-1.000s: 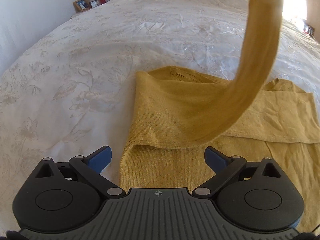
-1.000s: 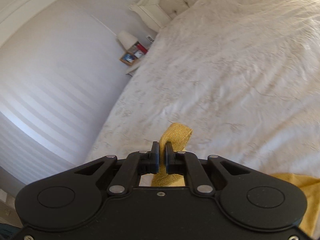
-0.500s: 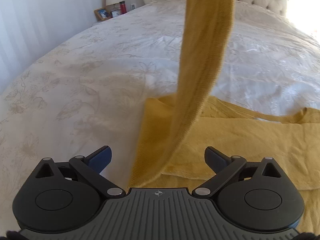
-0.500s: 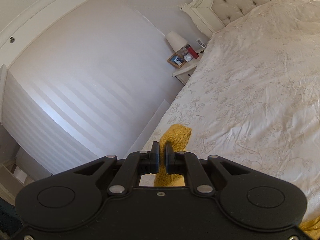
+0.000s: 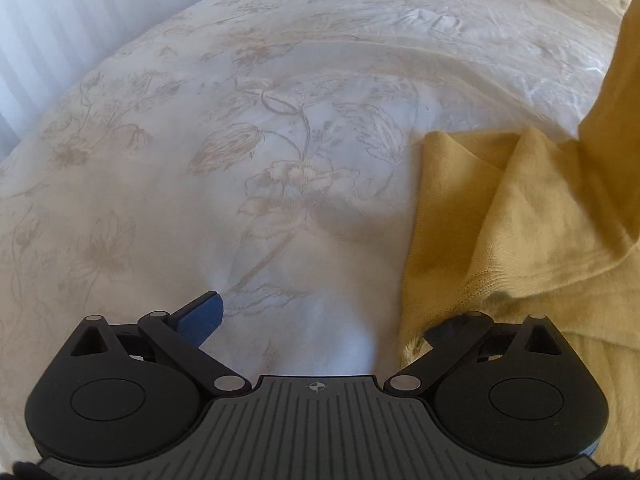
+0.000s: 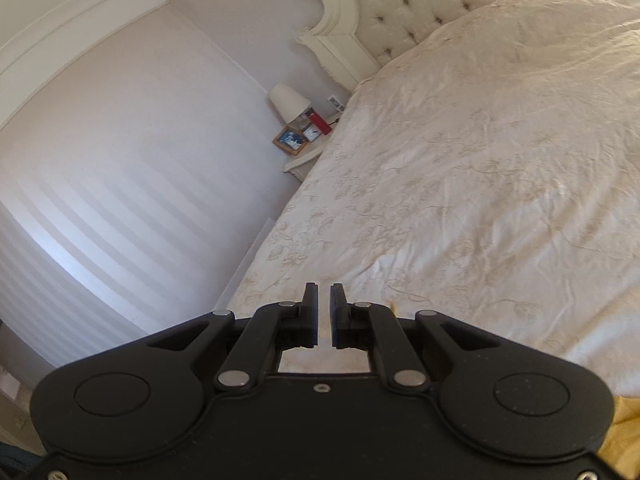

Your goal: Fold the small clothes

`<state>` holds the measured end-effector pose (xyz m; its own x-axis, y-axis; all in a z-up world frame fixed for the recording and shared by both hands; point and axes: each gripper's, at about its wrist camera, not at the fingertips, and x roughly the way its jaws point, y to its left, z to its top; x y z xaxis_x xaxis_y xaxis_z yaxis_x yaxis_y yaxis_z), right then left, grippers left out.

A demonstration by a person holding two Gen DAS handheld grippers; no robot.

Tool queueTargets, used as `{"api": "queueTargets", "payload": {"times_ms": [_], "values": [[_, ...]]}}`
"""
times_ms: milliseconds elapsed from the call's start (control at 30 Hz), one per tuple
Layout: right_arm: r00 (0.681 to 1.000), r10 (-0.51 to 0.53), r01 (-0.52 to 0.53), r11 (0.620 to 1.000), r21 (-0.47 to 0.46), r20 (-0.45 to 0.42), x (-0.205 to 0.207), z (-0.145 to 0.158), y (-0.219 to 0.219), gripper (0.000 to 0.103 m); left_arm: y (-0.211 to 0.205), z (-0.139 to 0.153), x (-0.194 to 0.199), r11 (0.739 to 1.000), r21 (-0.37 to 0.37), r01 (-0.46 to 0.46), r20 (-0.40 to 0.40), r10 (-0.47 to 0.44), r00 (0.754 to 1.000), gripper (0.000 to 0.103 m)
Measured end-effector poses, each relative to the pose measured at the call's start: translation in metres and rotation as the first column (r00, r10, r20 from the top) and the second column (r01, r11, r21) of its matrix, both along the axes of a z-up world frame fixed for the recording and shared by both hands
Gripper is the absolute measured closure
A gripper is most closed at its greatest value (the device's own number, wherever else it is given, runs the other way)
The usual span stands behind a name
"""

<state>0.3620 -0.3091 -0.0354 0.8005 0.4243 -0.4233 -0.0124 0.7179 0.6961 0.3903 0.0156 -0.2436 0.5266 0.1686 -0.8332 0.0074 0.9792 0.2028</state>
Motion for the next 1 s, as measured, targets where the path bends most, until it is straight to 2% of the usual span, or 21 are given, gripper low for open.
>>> {"api": "queueTargets", "payload": {"times_ms": [100, 133, 167, 267, 300, 333, 400, 467, 567, 800, 833, 867, 900, 1000], "values": [[0.995, -0.076, 0.073, 0.996, -0.047, -0.070, -0.031, -0.026, -0.019, 0.090, 0.001, 0.005, -0.012, 0.997, 0.032, 0.072, 0.001, -0.072, 0.997, 0.002], [0.989, -0.100, 0.093, 0.993, -0.067, -0.109, -0.040, -0.039, -0.026, 0.084, 0.001, 0.007, -0.016, 0.995, 0.042, 0.093, 0.001, -0.093, 0.996, 0.002], [0.981, -0.120, 0.108, 0.991, -0.084, -0.151, -0.048, -0.051, -0.031, 0.082, 0.001, 0.009, -0.021, 0.992, 0.051, 0.115, 0.002, -0.115, 0.993, 0.002], [0.960, -0.140, 0.096, 0.978, -0.186, -0.242, -0.056, -0.084, -0.032, 0.079, -0.003, 0.010, -0.030, 0.980, 0.099, 0.172, -0.009, -0.172, 0.985, 0.002], [0.955, -0.134, 0.074, 0.971, -0.229, -0.263, -0.055, -0.092, -0.027, 0.069, -0.004, 0.010, -0.032, 0.977, 0.110, 0.183, -0.015, -0.183, 0.983, 0.002], [0.951, -0.119, 0.043, 0.965, -0.260, -0.284, -0.051, -0.101, -0.021, 0.054, -0.003, 0.008, -0.030, 0.975, 0.109, 0.191, -0.021, -0.190, 0.982, 0.002], [0.951, -0.060, -0.014, 0.972, -0.236, -0.305, -0.043, -0.118, -0.012, 0.043, -0.001, 0.004, -0.030, 0.981, 0.077, 0.176, -0.040, -0.173, 0.984, 0.002], [0.948, -0.004, -0.067, 0.975, -0.213, -0.319, -0.028, -0.133, 0.000, 0.043, 0.006, -0.002, -0.025, 0.991, 0.023, 0.130, -0.062, -0.129, 0.990, 0.002], [0.944, 0.064, -0.131, 0.974, -0.186, -0.325, -0.002, -0.152, 0.017, 0.043, 0.020, -0.012, -0.019, 0.995, -0.094, 0.039, -0.095, -0.048, 0.994, 0.000], [0.913, 0.090, -0.121, 0.991, -0.054, -0.398, 0.047, -0.192, 0.033, 0.043, 0.031, -0.018, -0.011, 0.987, -0.158, 0.038, -0.112, -0.057, 0.992, 0.000], [0.910, 0.084, -0.111, 0.993, -0.041, -0.407, 0.050, -0.195, 0.033, 0.045, 0.031, -0.018, -0.011, 0.986, -0.161, 0.041, -0.110, -0.060, 0.992, 0.000], [0.910, 0.076, -0.100, 0.994, -0.039, -0.408, 0.052, -0.196, 0.034, 0.051, 0.032, -0.018, -0.012, 0.986, -0.162, 0.043, -0.107, -0.061, 0.992, 0.000], [0.914, 0.067, -0.094, 0.994, -0.047, -0.399, 0.052, -0.195, 0.035, 0.095, 0.032, -0.019, -0.012, 0.986, -0.162, 0.045, -0.105, -0.062, 0.992, 0.000], [0.948, 0.023, -0.060, 0.993, -0.106, -0.318, 0.038, -0.165, 0.033, 0.092, 0.032, -0.019, -0.012, 0.986, -0.161, 0.044, -0.109, -0.062, 0.992, 0.000]]}}
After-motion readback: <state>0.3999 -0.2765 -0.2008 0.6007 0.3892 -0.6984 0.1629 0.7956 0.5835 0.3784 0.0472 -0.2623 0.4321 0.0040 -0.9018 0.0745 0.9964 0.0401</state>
